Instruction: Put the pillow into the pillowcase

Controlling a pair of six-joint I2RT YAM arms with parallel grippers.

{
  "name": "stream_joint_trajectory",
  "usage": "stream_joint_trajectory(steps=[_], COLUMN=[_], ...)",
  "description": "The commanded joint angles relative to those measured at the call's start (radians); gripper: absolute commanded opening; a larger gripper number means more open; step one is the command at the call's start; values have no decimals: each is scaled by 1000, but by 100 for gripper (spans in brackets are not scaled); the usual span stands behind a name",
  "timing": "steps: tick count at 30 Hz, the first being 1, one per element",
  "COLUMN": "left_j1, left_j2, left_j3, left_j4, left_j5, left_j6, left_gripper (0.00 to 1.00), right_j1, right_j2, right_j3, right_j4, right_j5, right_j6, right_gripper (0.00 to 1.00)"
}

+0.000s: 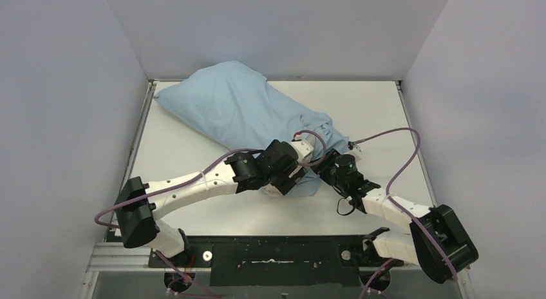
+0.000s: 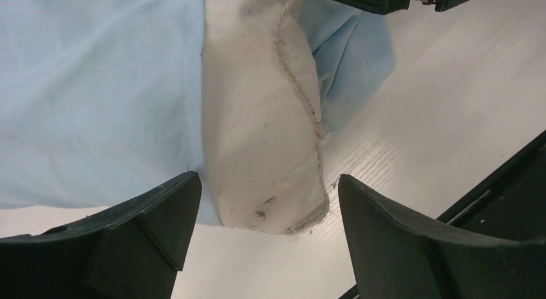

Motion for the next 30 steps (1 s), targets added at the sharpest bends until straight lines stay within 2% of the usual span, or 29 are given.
stream_joint_trajectory(steps=[1,4,6,9,10,12,13,20,23,25,28,30], left_j1=[-21,-20,-15,10,19,34,43,157,192,207,229,240], left_j2=[54,105,140,176,175,152,137,37,29,31,36,45], left_j3=[-18,-27,-19,15,27,35,35,26,41,59,85,105], left_j4=[106,131,143,142,143,156,164,223,230,228,228,227], left_j5=[-93,-137,-146,-134,-135,-115,-100,1,34,36,51,59], left_j6=[25,24,41,54,49,36,25,-96,-109,-108,-110,-115], left_gripper=[78,79,68,27,17,3,0,0,0,0,0,0], right_j1=[10,15,17,22,23,25,25,26,28,34,51,58], right_j2=[70,124,153,182,190,213,229,312,300,230,70,-35], right_j3=[0,-2,-7,-11,-12,-11,-6,4,8,18,74,76], right_j4=[197,277,330,371,389,421,419,480,451,328,-32,-132], right_j5=[85,76,69,74,74,70,72,79,79,112,248,303], right_j6=[80,84,87,90,90,91,96,126,121,100,86,79], right_gripper=[43,41,41,41,41,41,41,39,38,38,39,40])
